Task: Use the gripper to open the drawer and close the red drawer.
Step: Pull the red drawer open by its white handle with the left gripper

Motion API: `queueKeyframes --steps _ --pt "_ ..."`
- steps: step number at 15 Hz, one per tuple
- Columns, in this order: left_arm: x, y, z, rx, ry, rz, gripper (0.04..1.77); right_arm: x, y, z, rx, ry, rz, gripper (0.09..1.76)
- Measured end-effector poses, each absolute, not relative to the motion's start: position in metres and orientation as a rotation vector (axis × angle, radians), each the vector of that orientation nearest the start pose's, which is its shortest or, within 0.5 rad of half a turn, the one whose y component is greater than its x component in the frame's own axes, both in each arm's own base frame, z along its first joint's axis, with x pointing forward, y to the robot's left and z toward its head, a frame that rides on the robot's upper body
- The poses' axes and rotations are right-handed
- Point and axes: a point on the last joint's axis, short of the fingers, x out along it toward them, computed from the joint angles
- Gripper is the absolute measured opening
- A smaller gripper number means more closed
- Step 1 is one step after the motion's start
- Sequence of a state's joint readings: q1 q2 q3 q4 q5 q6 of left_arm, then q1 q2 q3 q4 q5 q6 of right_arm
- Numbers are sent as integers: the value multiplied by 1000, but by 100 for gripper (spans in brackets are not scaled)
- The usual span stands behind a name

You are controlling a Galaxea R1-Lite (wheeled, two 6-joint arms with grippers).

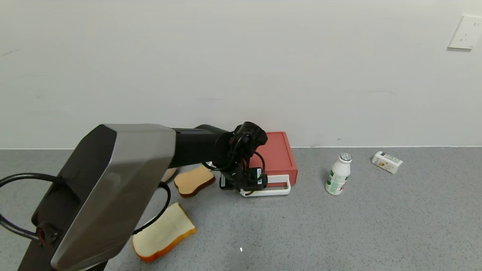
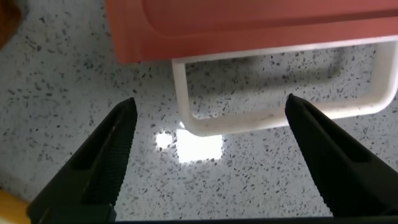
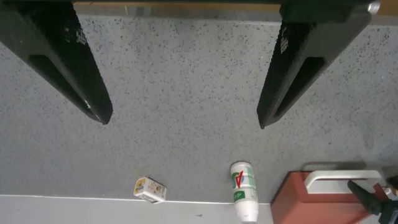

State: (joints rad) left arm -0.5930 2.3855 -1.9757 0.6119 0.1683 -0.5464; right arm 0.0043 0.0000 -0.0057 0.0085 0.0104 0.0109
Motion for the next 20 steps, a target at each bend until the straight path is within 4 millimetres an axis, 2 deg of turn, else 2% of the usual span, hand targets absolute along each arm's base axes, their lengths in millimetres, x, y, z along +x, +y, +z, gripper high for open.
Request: queueKeyframes --steps 12,20 --pt "386 -259 98 -128 1058 -62 172 -23 0 76 10 2 15 171" --pt "362 -267 89 -80 1165 -41 172 -23 0 76 11 3 15 171"
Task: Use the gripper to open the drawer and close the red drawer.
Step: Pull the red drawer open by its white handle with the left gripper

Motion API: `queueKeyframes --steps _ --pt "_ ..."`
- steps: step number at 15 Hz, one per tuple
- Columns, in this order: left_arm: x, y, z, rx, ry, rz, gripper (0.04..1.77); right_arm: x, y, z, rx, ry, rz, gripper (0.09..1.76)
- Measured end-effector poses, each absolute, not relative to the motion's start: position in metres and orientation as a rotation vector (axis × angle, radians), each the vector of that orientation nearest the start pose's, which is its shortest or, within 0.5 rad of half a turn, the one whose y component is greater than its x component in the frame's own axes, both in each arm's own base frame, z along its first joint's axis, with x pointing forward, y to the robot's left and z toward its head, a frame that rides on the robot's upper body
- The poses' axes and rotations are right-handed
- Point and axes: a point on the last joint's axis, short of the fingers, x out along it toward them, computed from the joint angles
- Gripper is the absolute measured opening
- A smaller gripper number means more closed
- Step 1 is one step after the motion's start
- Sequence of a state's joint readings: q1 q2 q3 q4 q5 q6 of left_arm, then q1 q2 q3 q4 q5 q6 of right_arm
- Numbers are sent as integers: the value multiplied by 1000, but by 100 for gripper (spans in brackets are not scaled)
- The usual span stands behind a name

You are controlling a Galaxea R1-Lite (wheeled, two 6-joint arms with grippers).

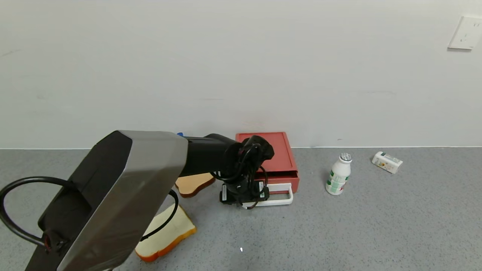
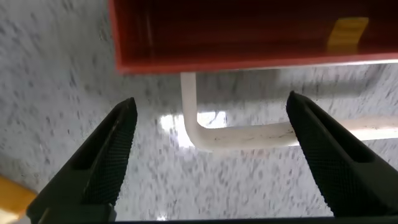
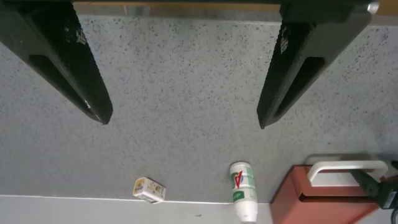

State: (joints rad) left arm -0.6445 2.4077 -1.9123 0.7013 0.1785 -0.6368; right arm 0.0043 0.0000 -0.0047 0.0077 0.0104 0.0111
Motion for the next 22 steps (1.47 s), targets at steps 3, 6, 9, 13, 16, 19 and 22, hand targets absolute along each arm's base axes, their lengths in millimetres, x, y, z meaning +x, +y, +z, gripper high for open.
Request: queueKeyframes --steps 3,6,9,13,16,19,22 --pt "351 -270 87 -55 1190 -49 172 -23 0 76 11 3 15 171" --pt "336 -272 87 -34 1211 -55 172 -23 0 76 11 3 15 171" --pt "317 -274 89 -26 1234 -53 172 -23 0 76 12 3 15 171" --pt "296 -275 92 -21 1251 -68 172 -23 0 76 12 2 15 171" --pt "288 -274 93 -37 1249 -67 172 -23 0 76 12 1 15 171" --pt "279 -272 93 -27 1263 -65 172 -23 0 76 12 2 14 171" --pt "275 -271 92 -23 1269 -64 172 -23 0 76 12 1 14 171"
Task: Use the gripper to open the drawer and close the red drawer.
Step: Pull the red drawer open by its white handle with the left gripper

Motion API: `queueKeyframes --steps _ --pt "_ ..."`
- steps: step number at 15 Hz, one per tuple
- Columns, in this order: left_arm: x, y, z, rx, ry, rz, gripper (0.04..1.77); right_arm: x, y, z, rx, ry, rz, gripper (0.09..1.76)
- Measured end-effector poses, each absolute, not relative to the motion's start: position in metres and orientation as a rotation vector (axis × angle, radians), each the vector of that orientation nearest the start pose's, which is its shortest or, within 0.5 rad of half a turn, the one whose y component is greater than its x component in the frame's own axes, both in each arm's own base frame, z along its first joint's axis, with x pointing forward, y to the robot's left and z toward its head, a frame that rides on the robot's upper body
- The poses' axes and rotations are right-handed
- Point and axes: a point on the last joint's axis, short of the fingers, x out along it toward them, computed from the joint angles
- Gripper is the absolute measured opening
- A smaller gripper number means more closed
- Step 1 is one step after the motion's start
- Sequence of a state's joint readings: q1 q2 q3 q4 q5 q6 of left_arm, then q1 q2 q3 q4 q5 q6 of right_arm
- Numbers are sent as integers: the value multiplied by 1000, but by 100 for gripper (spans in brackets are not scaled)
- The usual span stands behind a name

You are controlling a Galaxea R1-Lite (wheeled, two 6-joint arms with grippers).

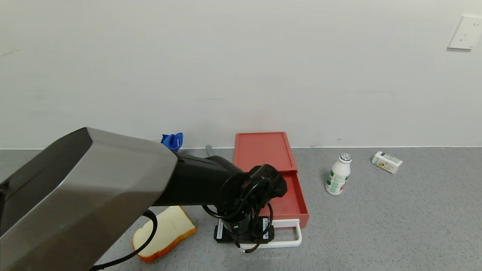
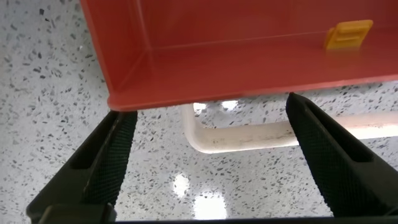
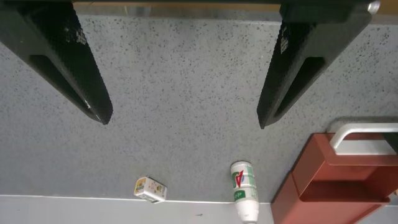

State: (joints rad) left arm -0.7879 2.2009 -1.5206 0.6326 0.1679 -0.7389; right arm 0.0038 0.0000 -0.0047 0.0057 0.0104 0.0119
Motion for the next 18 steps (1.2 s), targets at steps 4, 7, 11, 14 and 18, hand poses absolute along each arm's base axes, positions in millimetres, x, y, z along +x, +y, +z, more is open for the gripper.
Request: queueKeyframes --steps 4,7,11,14,18 --pt "267 -272 91 -12 1281 -66 172 -23 0 76 12 2 14 171" --pt "257 -272 89 -5 1299 -69 172 -23 0 76 12 1 14 171" --pt "246 -271 91 1 1309 -68 172 -23 0 76 12 2 15 171" --pt "245 -271 97 -10 1294 -77 172 -23 0 76 12 2 14 171" --pt "244 -267 123 -58 1240 -114 172 -23 0 76 12 1 15 171"
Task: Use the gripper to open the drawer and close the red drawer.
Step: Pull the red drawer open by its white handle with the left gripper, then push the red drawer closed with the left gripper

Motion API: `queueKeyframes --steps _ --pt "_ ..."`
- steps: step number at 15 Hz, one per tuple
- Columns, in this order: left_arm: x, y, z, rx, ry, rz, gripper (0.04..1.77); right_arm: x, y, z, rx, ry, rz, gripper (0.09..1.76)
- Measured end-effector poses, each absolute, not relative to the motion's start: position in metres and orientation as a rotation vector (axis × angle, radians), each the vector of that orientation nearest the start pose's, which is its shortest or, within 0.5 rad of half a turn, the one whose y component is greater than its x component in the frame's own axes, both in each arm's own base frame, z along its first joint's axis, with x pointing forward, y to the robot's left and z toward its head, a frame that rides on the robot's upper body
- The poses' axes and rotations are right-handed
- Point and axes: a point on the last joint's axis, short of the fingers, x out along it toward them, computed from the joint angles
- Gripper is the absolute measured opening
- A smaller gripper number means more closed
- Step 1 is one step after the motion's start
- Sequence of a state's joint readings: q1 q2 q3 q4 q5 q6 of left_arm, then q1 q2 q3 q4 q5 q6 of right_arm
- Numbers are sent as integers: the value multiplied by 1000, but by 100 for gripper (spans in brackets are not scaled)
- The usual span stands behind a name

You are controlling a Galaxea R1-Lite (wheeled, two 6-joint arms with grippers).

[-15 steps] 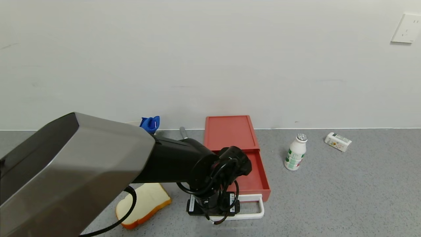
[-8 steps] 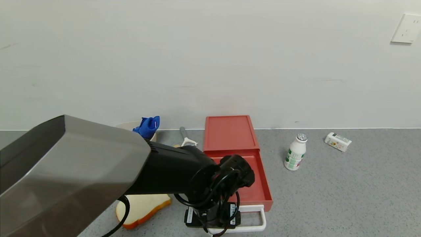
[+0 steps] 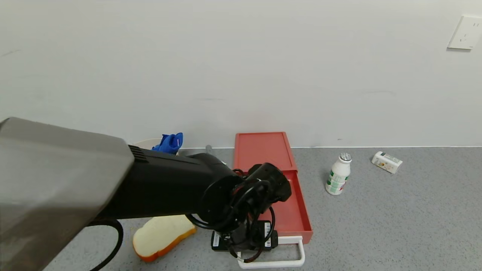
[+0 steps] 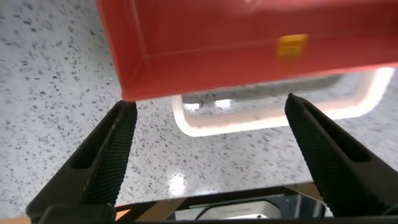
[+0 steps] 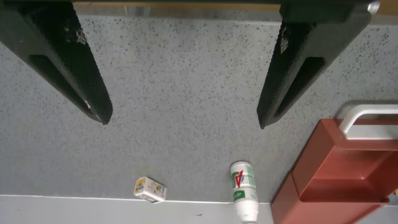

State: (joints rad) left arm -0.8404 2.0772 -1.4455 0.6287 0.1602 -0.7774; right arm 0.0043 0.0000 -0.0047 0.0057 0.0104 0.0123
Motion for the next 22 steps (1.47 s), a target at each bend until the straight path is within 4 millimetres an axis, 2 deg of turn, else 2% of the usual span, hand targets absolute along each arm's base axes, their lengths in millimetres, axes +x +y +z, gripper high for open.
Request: queueKeyframes --steps 4,7,11,13,15,17,19,22 --pt "236 -254 163 -87 1161 -179 172 -23 0 76 13 2 14 171" --pt "232 -230 200 -59 1066 -269 172 -23 0 76 12 1 15 171" --pt "239 -168 246 -80 964 -448 172 -23 0 76 12 2 15 171" --pt "246 -135 260 -120 874 -529 172 -23 0 76 12 1 15 171" --pt "252 -111 262 -131 747 -583 172 -23 0 76 12 1 15 171" --pt "254 -94 254 -108 614 -625 172 -23 0 76 12 1 14 171" --pt "254 -82 245 -92 479 -645 172 -23 0 76 12 2 14 171" --pt "246 -72 234 -88 448 -635 172 -23 0 76 12 2 15 171"
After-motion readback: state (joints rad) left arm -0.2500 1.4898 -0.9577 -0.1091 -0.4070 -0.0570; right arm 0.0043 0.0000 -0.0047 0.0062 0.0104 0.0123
